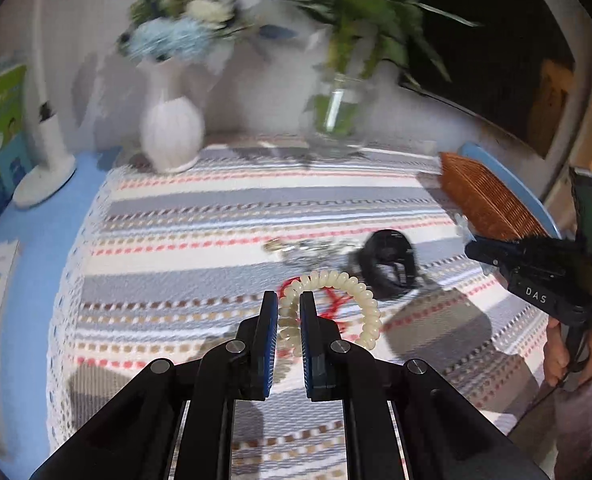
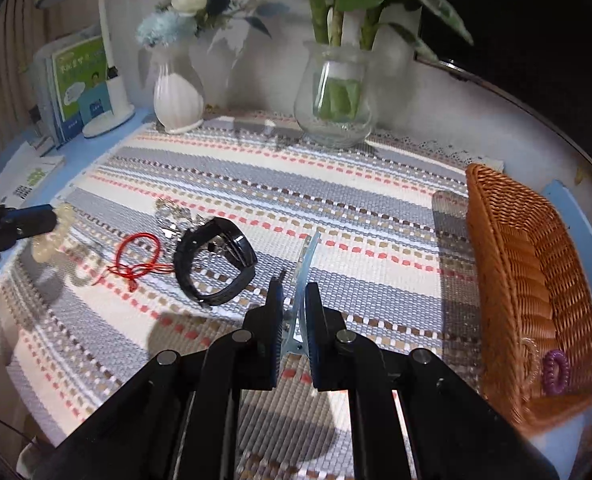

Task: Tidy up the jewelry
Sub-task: 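Carry the blue clip into the basket with the right tool and release it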

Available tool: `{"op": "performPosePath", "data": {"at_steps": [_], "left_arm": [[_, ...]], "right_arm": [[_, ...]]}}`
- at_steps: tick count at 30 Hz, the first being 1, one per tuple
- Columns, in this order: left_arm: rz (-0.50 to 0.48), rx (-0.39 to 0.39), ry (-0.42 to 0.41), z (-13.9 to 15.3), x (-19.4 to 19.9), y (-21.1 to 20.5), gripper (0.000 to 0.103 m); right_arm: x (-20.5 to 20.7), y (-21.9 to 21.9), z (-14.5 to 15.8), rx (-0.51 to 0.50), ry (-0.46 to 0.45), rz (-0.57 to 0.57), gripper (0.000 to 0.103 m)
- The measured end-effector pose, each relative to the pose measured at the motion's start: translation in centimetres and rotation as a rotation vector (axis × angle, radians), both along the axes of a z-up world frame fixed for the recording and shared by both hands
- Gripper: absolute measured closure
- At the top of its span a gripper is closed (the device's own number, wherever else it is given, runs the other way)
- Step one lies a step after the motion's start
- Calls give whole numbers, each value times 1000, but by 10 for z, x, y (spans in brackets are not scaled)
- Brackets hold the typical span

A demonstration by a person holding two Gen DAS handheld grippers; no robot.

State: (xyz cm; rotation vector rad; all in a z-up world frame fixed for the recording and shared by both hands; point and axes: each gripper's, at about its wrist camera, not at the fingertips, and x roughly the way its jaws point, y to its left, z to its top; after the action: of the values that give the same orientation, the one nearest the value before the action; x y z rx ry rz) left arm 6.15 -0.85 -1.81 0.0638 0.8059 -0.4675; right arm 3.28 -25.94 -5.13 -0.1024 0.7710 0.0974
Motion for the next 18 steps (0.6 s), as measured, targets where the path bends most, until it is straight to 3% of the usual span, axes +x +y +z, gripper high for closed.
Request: {"op": "performPosePath", "data": {"at_steps": [10,18], "left_arm": [[-176,15,-77,49,0,-102,92],[-407,-49,-22,62,14,-212,92]], "right_arm": [[-30,-47,41,69,-81,-81,91],[-47,-134,67,92,-123,-244,91]]}}
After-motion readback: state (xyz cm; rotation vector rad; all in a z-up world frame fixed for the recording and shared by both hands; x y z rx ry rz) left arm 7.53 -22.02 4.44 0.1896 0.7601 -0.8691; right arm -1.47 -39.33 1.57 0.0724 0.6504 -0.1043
